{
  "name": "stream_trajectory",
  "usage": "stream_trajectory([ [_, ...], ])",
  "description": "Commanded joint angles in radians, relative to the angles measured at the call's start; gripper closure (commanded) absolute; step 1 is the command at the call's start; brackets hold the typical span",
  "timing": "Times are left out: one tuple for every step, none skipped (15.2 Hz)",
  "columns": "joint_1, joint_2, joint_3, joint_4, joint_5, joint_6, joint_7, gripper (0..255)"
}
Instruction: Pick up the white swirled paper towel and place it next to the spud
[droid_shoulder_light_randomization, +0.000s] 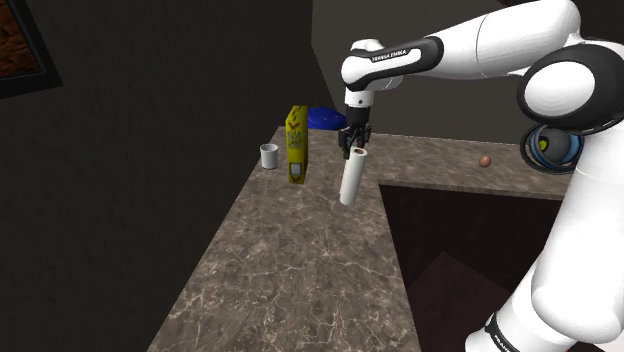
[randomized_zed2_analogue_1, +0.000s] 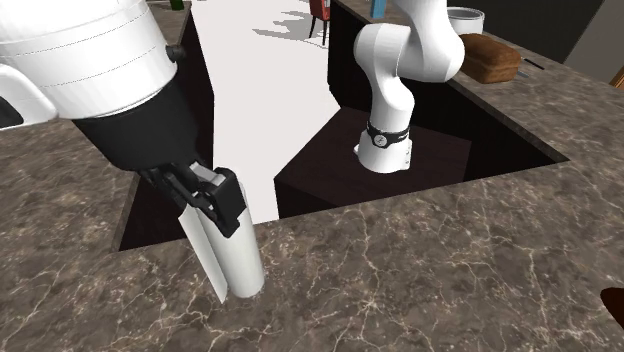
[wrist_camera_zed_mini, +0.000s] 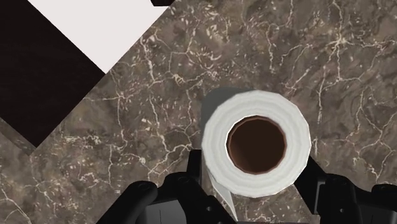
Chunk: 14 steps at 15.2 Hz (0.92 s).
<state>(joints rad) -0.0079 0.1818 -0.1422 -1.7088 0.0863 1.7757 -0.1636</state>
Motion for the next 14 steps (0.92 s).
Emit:
stream_trajectory([
  [-0.001, -0.002, -0.001, 0.023, -0.001, -0.026, 0.001, 255],
  [-0.001, -0.004, -0.001, 0.035, -0.001, -0.039, 0.002, 255],
  [-0.001, -0.005, -0.001, 0.047, -0.002, -0.052, 0.003, 255],
  [-0.001, -0.005, -0.001, 0.059, -0.002, -0.065, 0.004, 255],
  [-0.001, -0.006, -0.001, 0.072, -0.002, -0.078, 0.004, 255],
  [-0.002, -0.006, -0.001, 0.085, -0.002, -0.091, 0.005, 255],
  [-0.002, -0.007, -0.001, 0.098, -0.002, -0.105, 0.006, 255],
  [-0.002, -0.007, -0.002, 0.111, -0.003, -0.118, 0.007, 255],
  [-0.002, -0.006, -0.002, 0.125, -0.003, -0.132, 0.007, 255],
  [-0.003, -0.006, -0.002, 0.139, -0.003, -0.145, 0.008, 255],
  [-0.003, -0.005, -0.002, 0.154, -0.003, -0.159, 0.009, 255],
  [-0.003, -0.004, -0.002, 0.169, -0.003, -0.173, 0.009, 255],
  [-0.004, -0.002, -0.002, 0.184, -0.002, -0.187, 0.01, 255],
  [-0.004, -0.001, -0.002, 0.2, -0.002, -0.201, 0.011, 255],
])
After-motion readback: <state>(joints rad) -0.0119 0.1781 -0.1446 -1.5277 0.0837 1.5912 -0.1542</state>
